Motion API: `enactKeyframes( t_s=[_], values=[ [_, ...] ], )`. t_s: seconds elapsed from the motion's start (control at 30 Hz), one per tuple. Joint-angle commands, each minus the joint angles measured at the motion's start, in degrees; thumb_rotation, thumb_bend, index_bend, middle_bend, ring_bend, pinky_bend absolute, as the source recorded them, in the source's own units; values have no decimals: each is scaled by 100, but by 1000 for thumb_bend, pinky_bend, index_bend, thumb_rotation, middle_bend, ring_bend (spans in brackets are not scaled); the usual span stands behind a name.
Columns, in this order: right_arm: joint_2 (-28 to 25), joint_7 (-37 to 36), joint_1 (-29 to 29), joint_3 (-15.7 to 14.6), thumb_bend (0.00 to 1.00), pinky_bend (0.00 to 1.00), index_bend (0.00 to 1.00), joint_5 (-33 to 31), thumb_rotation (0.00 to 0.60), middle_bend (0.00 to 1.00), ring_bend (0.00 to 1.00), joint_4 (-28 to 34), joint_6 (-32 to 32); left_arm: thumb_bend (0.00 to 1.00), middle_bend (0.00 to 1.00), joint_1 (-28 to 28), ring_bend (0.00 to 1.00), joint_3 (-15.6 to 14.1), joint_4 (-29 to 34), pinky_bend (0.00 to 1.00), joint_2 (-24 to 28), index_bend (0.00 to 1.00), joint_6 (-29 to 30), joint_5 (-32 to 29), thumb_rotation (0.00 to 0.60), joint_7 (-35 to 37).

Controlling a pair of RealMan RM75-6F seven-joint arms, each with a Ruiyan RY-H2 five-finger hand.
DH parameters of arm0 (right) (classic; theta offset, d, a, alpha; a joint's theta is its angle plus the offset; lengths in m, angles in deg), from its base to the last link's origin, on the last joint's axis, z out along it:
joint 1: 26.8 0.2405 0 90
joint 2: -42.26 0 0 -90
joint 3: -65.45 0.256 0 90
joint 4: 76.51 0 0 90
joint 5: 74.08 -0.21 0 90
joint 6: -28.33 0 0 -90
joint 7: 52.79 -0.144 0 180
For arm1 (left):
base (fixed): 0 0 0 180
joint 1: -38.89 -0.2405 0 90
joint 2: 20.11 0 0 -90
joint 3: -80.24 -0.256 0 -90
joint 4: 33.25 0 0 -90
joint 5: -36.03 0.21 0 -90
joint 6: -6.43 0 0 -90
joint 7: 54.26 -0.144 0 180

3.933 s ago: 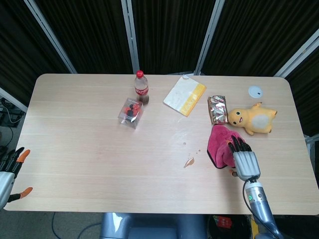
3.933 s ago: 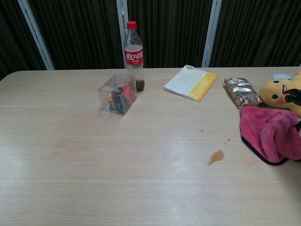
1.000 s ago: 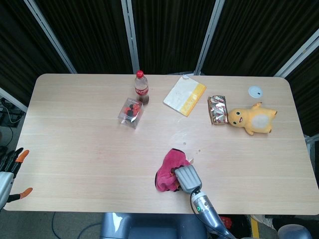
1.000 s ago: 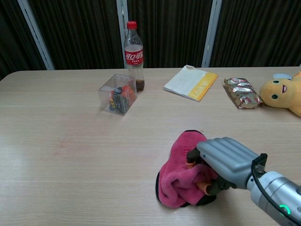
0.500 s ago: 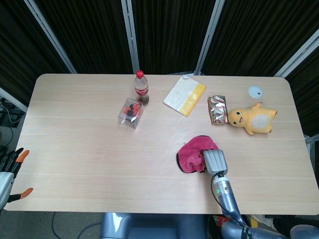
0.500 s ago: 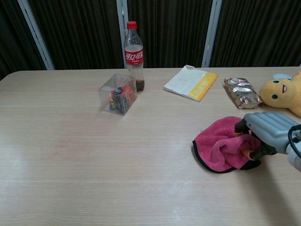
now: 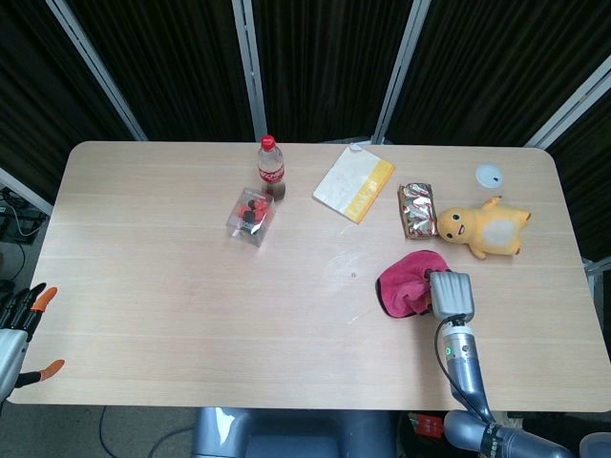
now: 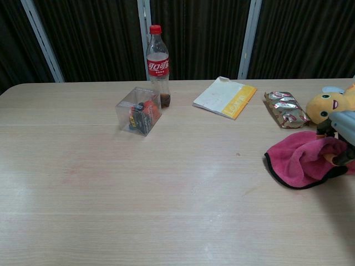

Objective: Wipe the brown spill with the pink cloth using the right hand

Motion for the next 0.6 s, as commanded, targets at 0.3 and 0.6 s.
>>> enactKeyframes(
  t_s=[0.3,0.6],
  values=[
    [-484,-133,39,264,567,734,742,85,600,588,528,615,330,0,0,2,0,2,-12,0,-3,0,3,4,600,9],
    [-961,-33,36,334,567,734,743,110,600,588,528,1222,521,0,0,3,0,7,-16,0,-9,0,12,7,600,10]
  ],
)
